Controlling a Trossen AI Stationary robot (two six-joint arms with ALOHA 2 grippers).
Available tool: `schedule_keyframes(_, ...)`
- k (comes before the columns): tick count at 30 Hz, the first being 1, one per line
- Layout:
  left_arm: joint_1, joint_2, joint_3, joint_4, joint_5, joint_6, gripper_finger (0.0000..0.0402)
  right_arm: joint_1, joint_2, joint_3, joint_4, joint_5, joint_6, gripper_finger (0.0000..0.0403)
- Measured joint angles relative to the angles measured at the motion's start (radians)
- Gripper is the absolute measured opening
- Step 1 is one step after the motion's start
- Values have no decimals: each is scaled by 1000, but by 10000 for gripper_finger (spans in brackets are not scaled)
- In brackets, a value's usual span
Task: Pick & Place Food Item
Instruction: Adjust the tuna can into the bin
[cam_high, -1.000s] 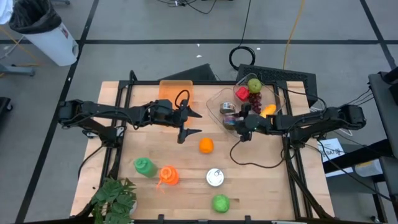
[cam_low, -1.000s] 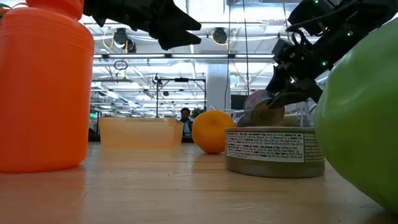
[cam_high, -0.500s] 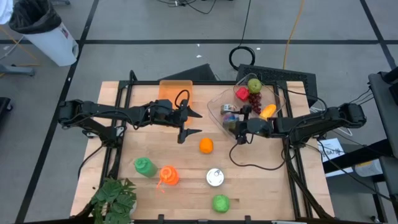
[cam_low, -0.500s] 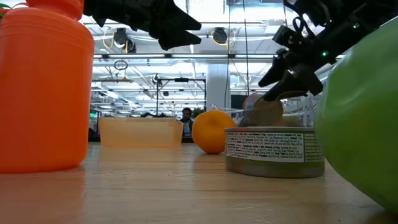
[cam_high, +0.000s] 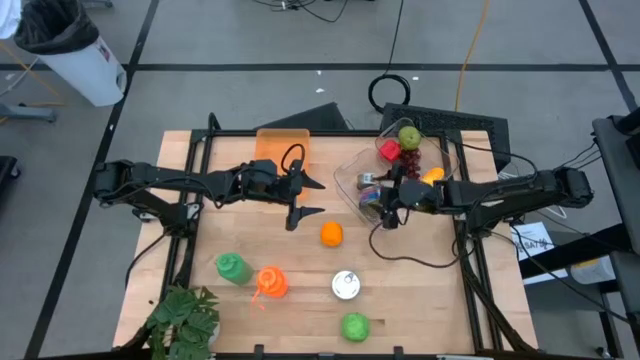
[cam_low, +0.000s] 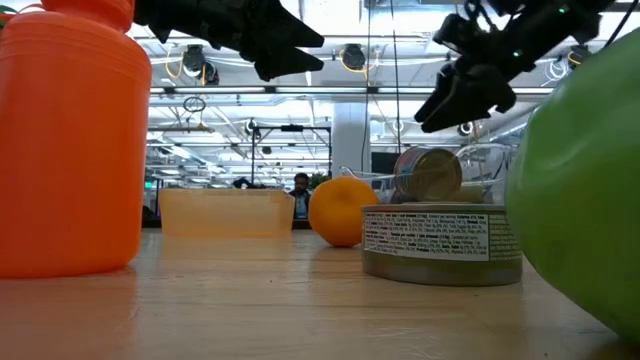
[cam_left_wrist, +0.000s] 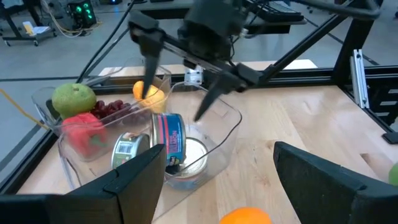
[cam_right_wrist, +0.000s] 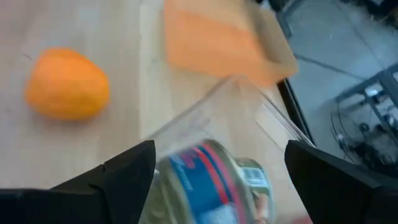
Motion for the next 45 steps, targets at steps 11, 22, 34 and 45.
schedule_keyframes(11,0,0,0,0,0,-3,306,-235,42,84,-172,-344,61,323)
schedule_keyframes(22,0,0,0,0,0,-3,306,-259,42,84,-264,-579,167,291)
schedule_keyframes(34,0,0,0,0,0,-6,306,-157,42,84,-244,-484,253,267)
schedule_keyframes(45,0,0,0,1,0,-9,305,-30,76,84,-187,-329,452,265)
